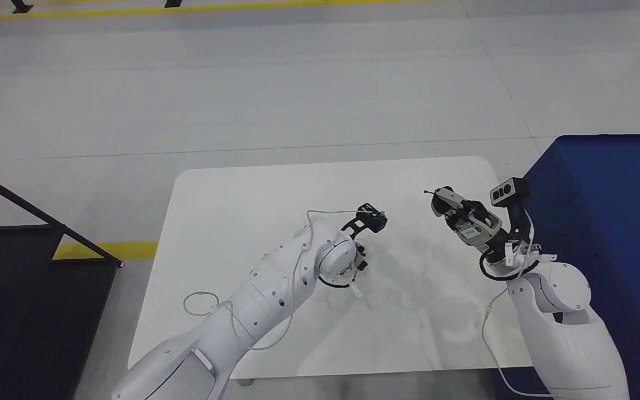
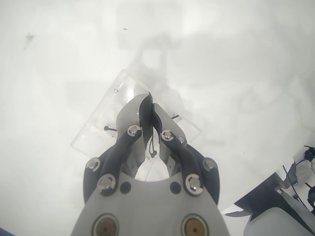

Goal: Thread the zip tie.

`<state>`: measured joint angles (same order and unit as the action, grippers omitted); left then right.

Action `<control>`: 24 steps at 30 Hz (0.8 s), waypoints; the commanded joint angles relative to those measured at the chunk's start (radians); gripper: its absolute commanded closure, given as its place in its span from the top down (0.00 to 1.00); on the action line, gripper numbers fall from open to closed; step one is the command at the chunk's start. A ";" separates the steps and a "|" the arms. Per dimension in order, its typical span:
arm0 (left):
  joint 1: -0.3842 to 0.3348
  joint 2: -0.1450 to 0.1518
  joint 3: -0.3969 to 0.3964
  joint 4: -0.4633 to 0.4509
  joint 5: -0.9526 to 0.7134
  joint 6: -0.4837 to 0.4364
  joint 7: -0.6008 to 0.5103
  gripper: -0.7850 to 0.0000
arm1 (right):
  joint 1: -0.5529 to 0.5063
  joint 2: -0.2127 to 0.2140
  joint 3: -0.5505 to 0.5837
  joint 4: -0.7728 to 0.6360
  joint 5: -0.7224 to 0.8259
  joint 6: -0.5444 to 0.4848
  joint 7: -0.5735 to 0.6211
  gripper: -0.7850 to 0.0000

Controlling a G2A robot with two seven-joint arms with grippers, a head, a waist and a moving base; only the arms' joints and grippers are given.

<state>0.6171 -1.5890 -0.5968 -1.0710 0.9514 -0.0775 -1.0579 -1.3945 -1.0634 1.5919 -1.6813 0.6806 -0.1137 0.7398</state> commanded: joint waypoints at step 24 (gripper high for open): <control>0.215 0.098 -0.186 -0.334 0.179 0.014 -0.129 0.31 | 0.000 0.000 0.000 0.000 0.000 0.000 0.000 0.00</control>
<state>0.8362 -1.4891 -0.7866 -1.4154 1.1336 -0.0635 -1.1891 -1.3945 -1.0634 1.5919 -1.6813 0.6806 -0.1137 0.7398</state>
